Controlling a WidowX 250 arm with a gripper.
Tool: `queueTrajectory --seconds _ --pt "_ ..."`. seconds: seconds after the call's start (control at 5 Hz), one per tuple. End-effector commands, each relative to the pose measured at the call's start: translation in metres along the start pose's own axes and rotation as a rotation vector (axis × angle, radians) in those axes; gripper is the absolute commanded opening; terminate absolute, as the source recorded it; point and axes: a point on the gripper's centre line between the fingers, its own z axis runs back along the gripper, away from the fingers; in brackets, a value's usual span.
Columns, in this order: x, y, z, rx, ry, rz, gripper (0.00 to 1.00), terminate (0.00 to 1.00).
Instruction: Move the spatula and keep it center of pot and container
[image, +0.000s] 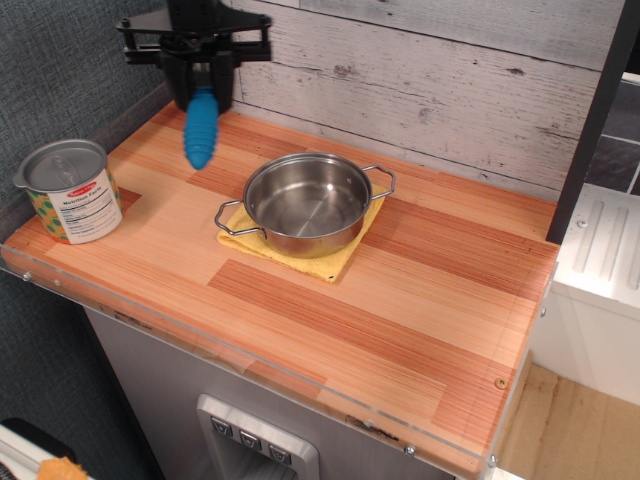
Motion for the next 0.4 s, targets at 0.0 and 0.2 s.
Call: queueTrajectory --seconds 0.0,0.2 --pt "0.009 0.011 -0.019 -0.015 -0.071 -0.04 0.0 0.0" --pt "0.013 0.011 -0.035 -0.01 -0.107 -0.028 0.0 0.0"
